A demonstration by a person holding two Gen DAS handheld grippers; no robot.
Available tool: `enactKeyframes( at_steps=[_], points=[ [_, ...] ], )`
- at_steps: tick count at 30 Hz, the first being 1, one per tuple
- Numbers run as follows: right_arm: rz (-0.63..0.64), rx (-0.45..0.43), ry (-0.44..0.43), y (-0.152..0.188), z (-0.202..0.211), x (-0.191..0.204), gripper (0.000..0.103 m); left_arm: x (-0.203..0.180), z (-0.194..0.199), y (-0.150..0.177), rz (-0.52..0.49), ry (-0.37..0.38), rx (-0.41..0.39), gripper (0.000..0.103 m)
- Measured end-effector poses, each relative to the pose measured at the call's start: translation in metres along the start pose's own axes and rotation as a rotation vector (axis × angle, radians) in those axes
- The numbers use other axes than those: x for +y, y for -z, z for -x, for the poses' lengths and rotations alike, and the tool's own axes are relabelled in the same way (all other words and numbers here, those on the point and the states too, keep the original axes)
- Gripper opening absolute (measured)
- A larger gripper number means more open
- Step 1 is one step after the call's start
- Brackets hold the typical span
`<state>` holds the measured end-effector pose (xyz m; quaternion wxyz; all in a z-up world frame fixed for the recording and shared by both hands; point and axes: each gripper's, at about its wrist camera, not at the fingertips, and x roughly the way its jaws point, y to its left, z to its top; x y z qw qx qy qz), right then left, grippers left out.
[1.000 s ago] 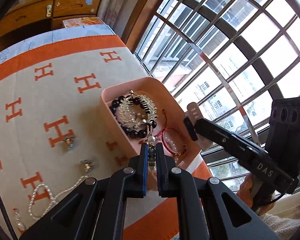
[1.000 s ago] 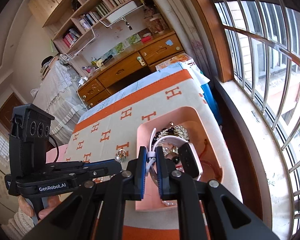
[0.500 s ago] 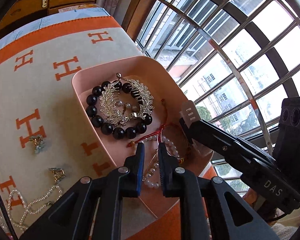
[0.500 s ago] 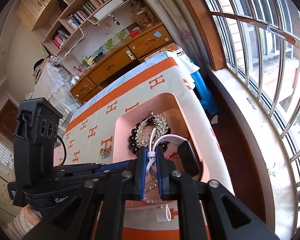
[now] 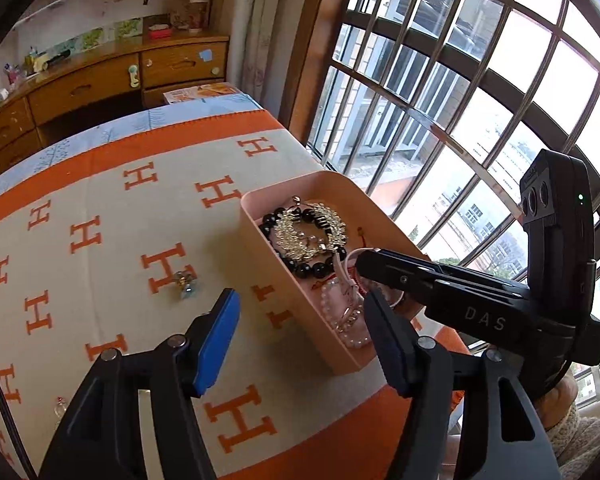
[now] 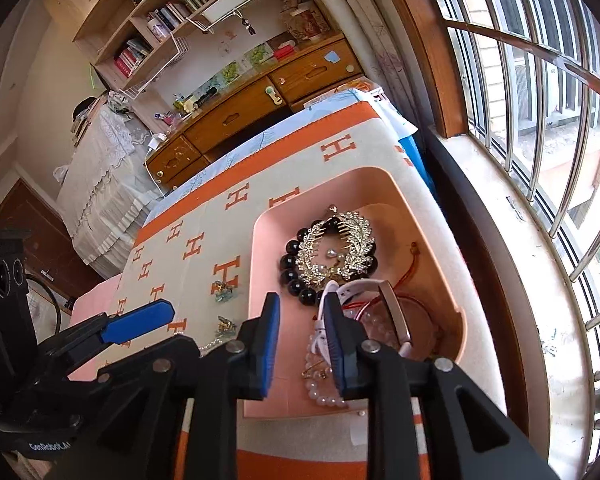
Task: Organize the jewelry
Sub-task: 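Release the pin and watch into the pink box by opening both tools, then move the right tool to the pearl necklace and grasp it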
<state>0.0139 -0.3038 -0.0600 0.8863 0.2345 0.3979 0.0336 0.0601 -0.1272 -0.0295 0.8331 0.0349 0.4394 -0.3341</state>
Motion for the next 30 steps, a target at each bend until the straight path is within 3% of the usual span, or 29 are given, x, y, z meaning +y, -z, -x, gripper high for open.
enactKeyframes(
  at_steps=[17,24,30],
  points=[
    [0.09,-0.009,-0.029,0.016,0.015,0.048,0.024,0.104,0.116,0.042,0.246,-0.251,-0.2,0.073],
    [0.136,0.013,-0.036,0.023,0.011,0.071,0.024,0.118,0.129,0.051,0.272,-0.286,-0.222,0.073],
    [0.209,0.064,-0.05,0.036,-0.003,0.097,0.024,0.126,0.121,0.061,0.256,-0.341,-0.194,0.073]
  ],
)
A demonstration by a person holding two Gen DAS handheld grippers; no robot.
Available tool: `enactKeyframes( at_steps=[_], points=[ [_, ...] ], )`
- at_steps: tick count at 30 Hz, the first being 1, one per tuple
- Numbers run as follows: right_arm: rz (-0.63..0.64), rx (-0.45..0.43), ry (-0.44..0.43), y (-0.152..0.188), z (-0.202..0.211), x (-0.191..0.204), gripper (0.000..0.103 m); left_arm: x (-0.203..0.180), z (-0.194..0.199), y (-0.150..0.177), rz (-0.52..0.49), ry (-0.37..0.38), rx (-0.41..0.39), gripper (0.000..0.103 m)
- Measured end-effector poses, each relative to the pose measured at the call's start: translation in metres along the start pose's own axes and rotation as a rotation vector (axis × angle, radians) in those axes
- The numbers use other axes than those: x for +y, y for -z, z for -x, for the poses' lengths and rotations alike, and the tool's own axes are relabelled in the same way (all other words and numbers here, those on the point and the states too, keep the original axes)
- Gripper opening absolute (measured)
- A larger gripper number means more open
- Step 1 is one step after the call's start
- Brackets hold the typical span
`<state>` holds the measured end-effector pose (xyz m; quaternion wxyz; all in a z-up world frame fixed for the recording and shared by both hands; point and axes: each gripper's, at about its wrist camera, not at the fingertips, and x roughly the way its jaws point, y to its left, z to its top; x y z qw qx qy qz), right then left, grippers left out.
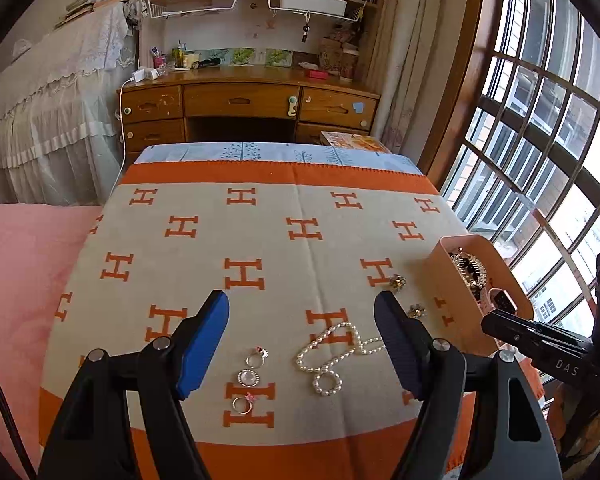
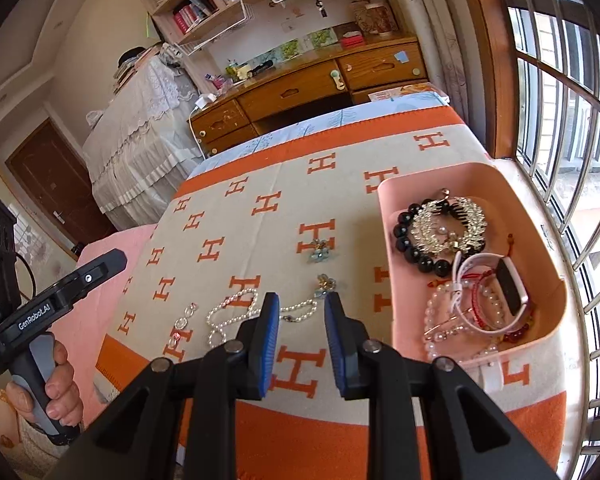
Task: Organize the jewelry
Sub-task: 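Move the right tool to the pearl necklace and grasp it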
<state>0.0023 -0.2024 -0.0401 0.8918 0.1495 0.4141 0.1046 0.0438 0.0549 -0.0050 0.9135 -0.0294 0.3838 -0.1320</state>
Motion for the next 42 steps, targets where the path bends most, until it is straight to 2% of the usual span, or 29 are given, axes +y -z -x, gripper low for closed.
enactKeyframes(
  at_steps=[5,12,13,15,18,22,26,29,35,38,41,42],
  points=[
    [0.097,0.088,-0.013,0.012,-0.027,0.029,0.024,0.017,-0.01,0.011,-0.009,-0.061,0.027,0.073],
    [0.207,0.174,-0.009,0.016,-0.065,0.058,0.024,0.065,-0.019,0.027,0.05,-0.144,0.086,0.073],
    [0.225,0.179,0.0,0.015,-0.07,0.062,0.025,0.072,-0.02,0.03,0.057,-0.155,0.097,0.073],
    [0.265,0.19,0.018,0.014,-0.08,0.067,0.035,0.083,-0.024,0.038,0.068,-0.169,0.12,0.073],
    [0.326,0.204,0.043,0.012,-0.093,0.073,0.036,0.095,-0.029,0.048,0.081,-0.178,0.153,0.073],
    [0.405,0.229,0.08,0.011,-0.107,0.076,0.037,0.101,-0.037,0.056,0.075,-0.169,0.191,0.073],
    [0.488,0.276,0.065,0.014,-0.115,0.077,0.037,0.098,-0.041,0.059,0.047,-0.151,0.204,0.073],
    [0.575,0.274,0.094,0.019,-0.119,0.081,0.037,0.091,-0.044,0.058,0.013,-0.124,0.207,0.073],
    [0.629,0.265,0.047,0.019,-0.125,0.084,0.037,0.064,-0.055,0.06,-0.083,-0.039,0.235,0.073],
    [0.655,0.274,0.036,0.018,-0.127,0.086,0.036,0.051,-0.065,0.063,-0.119,-0.036,0.253,0.073],
    [0.675,0.278,0.014,0.018,-0.126,0.086,0.025,0.045,-0.074,0.066,-0.135,-0.032,0.275,0.073],
    [0.678,0.276,0.014,0.018,-0.126,0.086,0.018,0.043,-0.076,0.066,-0.139,-0.028,0.28,0.073]
  ],
)
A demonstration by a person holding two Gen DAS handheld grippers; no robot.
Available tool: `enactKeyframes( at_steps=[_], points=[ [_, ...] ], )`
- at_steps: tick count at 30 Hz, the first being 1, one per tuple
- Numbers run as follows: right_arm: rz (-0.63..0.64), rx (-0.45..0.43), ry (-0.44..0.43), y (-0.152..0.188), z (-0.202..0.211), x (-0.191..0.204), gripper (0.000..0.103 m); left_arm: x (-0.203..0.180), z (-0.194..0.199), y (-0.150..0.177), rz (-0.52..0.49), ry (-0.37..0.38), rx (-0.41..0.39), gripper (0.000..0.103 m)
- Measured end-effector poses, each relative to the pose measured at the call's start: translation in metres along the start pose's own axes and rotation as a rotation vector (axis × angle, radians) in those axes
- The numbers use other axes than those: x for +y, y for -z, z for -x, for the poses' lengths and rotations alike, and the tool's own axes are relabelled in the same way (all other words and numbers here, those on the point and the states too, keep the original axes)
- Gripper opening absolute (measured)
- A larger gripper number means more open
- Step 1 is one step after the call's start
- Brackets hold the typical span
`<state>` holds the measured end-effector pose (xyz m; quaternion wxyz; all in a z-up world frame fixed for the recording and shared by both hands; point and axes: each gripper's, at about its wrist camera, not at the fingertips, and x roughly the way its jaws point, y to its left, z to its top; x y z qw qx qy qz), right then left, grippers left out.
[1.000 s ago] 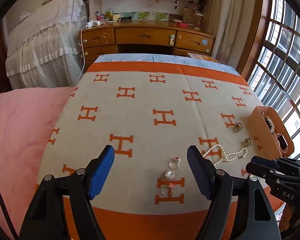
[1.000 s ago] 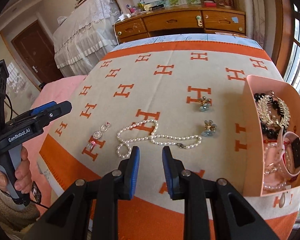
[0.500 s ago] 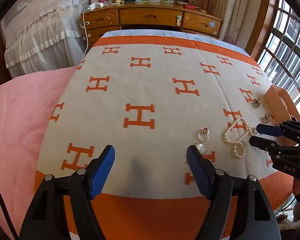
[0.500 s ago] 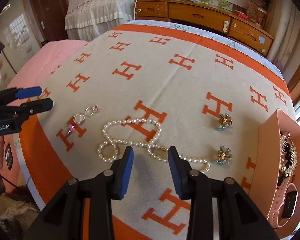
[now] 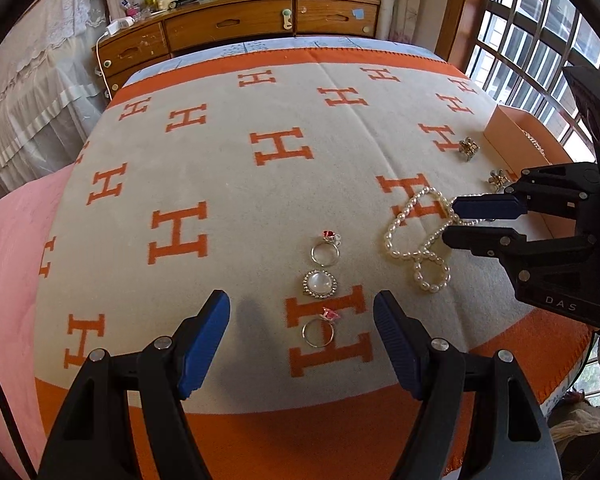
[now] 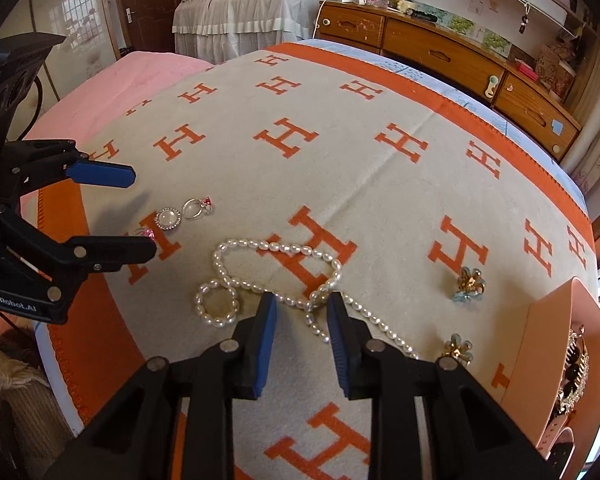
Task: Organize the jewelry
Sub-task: 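Move the right tool to the pearl necklace and grasp it, then grasp the pearl-topped ring with the left tool while the right tool lifts the necklace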
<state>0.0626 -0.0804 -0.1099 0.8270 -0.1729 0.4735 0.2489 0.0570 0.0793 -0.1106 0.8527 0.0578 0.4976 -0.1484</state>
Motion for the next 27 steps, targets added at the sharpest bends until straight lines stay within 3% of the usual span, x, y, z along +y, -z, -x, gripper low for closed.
enactKeyframes(
  at_steps=[4,9,14,17,25,27],
  points=[
    [-0.015,-0.014,-0.013,0.004,0.002,-0.004,0.005,-0.004,-0.006,-0.002,-0.004,0.008,0.015,0.073],
    [-0.107,-0.031,-0.069,0.009,0.007,-0.015,0.005,-0.005,-0.011,-0.004,-0.004,0.005,0.037,0.073],
    [-0.296,-0.107,-0.198,0.017,0.021,-0.042,0.005,-0.007,-0.013,-0.006,-0.011,0.001,0.045,0.073],
    [-0.374,-0.17,-0.229,0.019,0.037,-0.055,0.005,-0.007,-0.014,-0.008,-0.014,-0.002,0.046,0.073],
    [-0.454,-0.321,-0.276,0.02,0.08,-0.066,0.005,-0.004,-0.015,-0.014,-0.011,-0.014,0.047,0.051],
    [-0.457,-0.34,-0.278,0.021,0.086,-0.066,0.005,-0.005,-0.015,-0.015,-0.016,-0.015,0.044,0.036]
  ],
)
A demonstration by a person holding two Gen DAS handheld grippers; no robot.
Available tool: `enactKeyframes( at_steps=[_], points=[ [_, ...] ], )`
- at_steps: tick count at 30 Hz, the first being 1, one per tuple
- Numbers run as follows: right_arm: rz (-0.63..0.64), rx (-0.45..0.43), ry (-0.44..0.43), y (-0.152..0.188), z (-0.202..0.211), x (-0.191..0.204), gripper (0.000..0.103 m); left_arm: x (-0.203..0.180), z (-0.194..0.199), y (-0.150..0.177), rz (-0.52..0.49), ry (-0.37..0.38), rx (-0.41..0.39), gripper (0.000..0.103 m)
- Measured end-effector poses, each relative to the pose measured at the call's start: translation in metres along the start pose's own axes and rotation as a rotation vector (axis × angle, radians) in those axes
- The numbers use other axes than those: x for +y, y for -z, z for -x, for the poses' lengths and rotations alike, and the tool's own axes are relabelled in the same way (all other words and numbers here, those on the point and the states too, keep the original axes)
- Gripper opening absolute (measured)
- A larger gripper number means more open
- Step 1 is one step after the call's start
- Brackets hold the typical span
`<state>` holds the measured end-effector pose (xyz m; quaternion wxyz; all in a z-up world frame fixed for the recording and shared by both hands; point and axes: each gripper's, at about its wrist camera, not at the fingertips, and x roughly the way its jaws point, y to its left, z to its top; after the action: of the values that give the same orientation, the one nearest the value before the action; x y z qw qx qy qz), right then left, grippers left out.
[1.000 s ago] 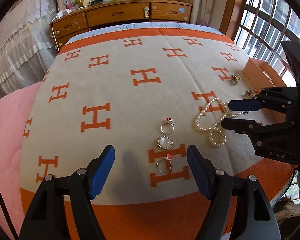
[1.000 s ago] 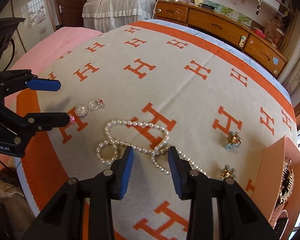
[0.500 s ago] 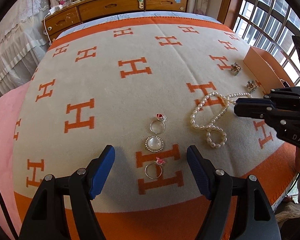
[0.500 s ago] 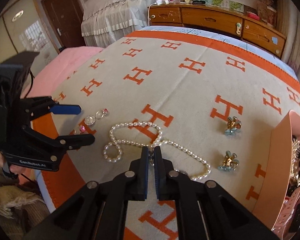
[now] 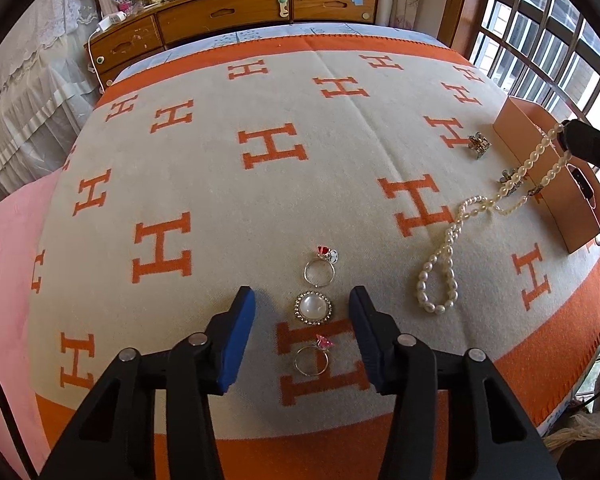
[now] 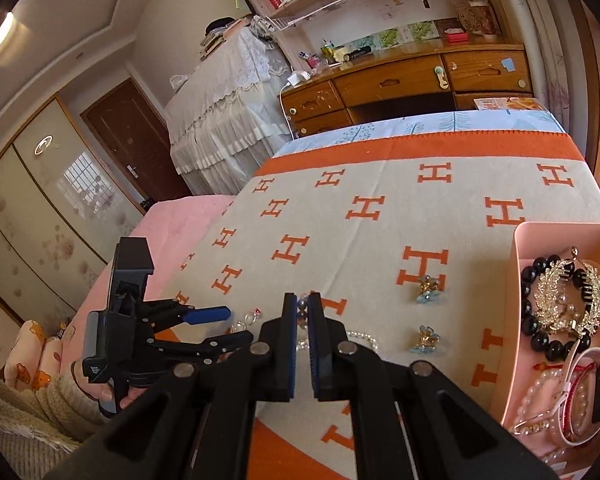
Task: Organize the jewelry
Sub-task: 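Grasp the pearl-topped ring with the left tool while the right tool lifts the necklace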
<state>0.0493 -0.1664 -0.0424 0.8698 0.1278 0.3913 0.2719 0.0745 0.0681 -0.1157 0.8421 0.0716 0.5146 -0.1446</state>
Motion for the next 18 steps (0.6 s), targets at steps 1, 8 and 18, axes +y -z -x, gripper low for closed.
enactKeyframes(
  at_steps=[1,8,18],
  points=[
    [-0.004,-0.007,-0.004,-0.001,0.002,-0.001,0.005,-0.001,0.0,0.0,-0.003,-0.001,0.0,0.031],
    [-0.016,-0.098,-0.033,-0.009,0.03,0.003,0.005,0.002,0.001,-0.001,0.045,-0.02,-0.001,0.017],
    [-0.037,-0.303,-0.027,-0.025,0.102,0.007,0.005,-0.009,0.046,-0.016,0.064,0.008,-0.096,0.017]
  ],
)
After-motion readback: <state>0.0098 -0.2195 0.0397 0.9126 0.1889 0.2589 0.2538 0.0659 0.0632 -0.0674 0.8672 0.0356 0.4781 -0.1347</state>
